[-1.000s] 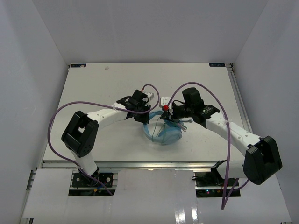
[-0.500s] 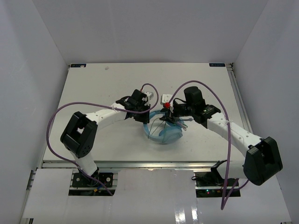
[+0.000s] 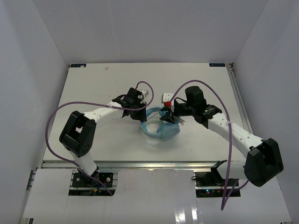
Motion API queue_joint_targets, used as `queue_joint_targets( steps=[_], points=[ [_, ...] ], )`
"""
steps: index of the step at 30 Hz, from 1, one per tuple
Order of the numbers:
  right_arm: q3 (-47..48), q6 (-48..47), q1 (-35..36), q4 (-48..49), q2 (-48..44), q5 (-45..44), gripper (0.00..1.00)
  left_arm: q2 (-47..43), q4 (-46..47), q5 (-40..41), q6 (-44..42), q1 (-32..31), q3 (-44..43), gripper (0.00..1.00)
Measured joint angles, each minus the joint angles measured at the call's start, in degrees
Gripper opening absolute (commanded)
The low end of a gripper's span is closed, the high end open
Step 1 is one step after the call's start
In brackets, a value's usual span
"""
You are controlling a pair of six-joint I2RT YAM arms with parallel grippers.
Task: Wrap the headphones
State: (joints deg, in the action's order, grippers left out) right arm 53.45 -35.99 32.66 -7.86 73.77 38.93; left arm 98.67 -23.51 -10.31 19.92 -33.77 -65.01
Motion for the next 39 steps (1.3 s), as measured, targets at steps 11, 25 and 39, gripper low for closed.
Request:
queue_joint_targets(
  steps=[11,25,39],
  points=[
    [2.24,2.24,-2.34,-2.23,-3.87,7.58,0.62,0.26,-2.91,5.13,0.79,1.01,-0.55,0.0],
    [6.02,-14.26,9.88,-12.89,2.57,-3.13,0.65,0.28,-3.48,6.26,0.75,1.3,-1.49,0.0],
    [13.52,-20.61,14.94,-11.34,15.66,-17.32,0.39,0.26,-3.68,5.85,0.68,1.3,-1.51,0.0]
  ],
)
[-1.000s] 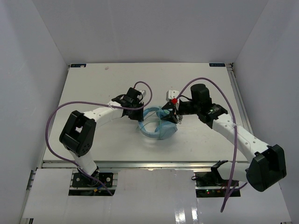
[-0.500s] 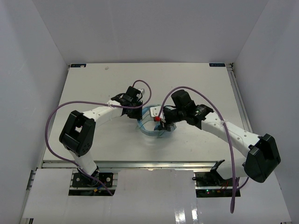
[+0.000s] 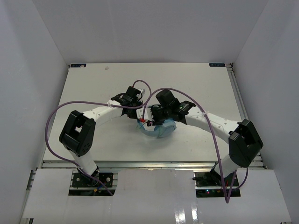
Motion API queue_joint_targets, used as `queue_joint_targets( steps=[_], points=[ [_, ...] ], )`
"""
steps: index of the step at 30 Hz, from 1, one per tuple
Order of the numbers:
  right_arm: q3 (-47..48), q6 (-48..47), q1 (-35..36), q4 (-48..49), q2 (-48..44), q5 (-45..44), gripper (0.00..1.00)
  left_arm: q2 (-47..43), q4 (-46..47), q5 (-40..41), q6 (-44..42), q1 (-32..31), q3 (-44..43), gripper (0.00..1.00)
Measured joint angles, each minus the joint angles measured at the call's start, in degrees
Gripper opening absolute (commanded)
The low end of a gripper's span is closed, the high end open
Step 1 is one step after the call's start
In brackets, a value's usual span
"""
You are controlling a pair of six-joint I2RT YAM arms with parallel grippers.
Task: Wrap the headphones
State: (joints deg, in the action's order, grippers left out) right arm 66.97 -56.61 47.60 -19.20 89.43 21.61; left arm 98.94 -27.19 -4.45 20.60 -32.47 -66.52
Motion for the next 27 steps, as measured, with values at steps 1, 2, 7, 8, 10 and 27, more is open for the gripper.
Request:
queue_joint_targets(
  steps=[1,2,7,8,10,27],
  points=[
    [0.11,-0.35,0.18,-0.42,0.18,-0.25,0.37,0.0,-0.05,-0.04,0.0,0.0,0.0,0.0],
    [0.29,-0.77,0.34,-0.85,0.31,-0.43,0.34,0.0,-0.14,-0.07,0.0,0.0,0.0,0.0],
    [2.0,-2.14,0.67,-2.16,1.73,-0.91,0.16,0.0,-0.3,-0.31,0.02,0.0,0.0,0.0],
    [2.23,-2.32,0.73,-2.29,2.03,-0.99,0.11,0.0,-0.31,-0.38,0.02,0.0,0.0,0.0],
    [2.46,-2.68,0.8,-2.87,2.47,-1.04,0.08,0.0,-0.3,-0.49,0.02,0.0,0.0,0.0],
    [2.54,-10.38,1.27,-11.0,-11.47,5.33,0.08,0.0,-0.32,-0.49,0.04,0.11,0.0,0.0]
  ],
)
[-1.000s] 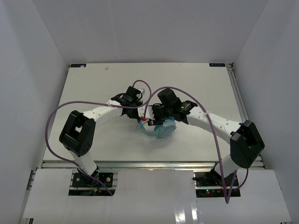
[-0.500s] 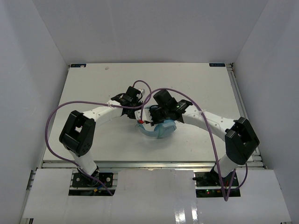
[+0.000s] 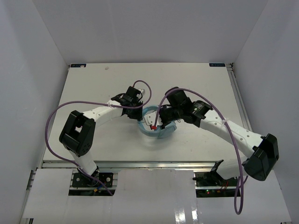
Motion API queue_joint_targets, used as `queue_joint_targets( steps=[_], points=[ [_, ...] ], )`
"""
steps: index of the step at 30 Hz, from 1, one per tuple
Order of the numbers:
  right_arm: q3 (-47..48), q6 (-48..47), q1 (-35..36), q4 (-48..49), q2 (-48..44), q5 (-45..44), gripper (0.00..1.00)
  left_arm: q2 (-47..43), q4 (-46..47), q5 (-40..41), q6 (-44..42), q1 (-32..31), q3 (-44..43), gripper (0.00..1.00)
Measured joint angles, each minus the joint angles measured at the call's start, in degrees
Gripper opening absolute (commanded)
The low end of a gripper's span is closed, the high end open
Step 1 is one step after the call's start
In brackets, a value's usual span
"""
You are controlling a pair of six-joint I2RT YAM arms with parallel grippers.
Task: Wrap the headphones
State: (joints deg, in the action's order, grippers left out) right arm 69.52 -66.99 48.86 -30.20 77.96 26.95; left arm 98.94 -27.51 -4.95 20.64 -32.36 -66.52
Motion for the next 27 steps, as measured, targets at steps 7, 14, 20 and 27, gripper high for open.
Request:
queue_joint_targets(
  steps=[7,14,20,27],
  points=[
    [-7.42,-12.79,5.81,-6.17,-1.91,-6.27,0.08,0.0,-0.81,-0.09,-0.04,0.37,-1.27,0.0],
    [-13.02,-20.1,8.77,-7.77,-2.93,-15.52,0.08,0.0,-1.04,-0.06,-0.05,0.92,-3.27,0.0],
    [-15.71,-21.75,9.68,-7.08,-5.51,-21.83,0.08,0.0,-1.63,0.06,-0.66,1.17,-3.5,0.0],
    [-9.71,-20.37,7.56,-6.61,-7.5,-22.61,0.08,0.0,-1.88,1.15,-1.84,1.41,-2.29,0.0]
  ],
)
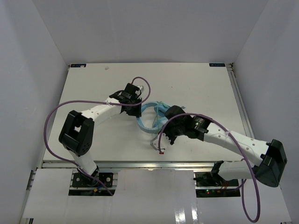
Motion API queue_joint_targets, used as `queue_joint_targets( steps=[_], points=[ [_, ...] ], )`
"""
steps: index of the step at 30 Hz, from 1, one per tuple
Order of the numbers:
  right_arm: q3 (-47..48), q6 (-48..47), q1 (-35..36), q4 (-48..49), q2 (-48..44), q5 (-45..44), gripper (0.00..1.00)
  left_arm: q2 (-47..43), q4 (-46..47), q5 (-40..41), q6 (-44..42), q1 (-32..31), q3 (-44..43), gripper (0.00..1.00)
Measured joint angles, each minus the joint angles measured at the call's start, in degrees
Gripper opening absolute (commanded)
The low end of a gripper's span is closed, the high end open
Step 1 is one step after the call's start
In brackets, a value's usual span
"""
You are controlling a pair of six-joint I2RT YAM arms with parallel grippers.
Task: Wrap the headphones
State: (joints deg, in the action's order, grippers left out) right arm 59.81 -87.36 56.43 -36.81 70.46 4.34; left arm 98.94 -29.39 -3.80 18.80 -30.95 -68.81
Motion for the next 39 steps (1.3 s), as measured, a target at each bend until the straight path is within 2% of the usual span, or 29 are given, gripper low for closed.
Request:
queue_joint_targets(
  steps=[10,17,27,33,39],
  points=[
    [2.34,1.69,-0.22,3.36,0.19,-1.63,0.08,0.0,-0.19,0.4,-0.99,0.12,2.17,0.0],
    [2.12,1.69,-2.73,9.32,3.41,-3.93,0.08,-0.04,0.95,0.26,-1.19,0.12,4.2,0.0],
    [2.12,0.79,-8.18,13.98,12.56,2.86,0.08,-0.94,3.35,-0.78,-1.43,0.18,7.38,0.0],
    [2.83,-0.64,-8.64,15.84,18.27,3.75,0.16,-1.01,4.21,-1.79,-1.89,0.18,7.51,0.0],
    [3.99,-1.0,-9.0,17.32,20.88,3.48,0.31,-1.01,4.22,-2.0,-2.07,0.18,7.51,0.0]
  ],
)
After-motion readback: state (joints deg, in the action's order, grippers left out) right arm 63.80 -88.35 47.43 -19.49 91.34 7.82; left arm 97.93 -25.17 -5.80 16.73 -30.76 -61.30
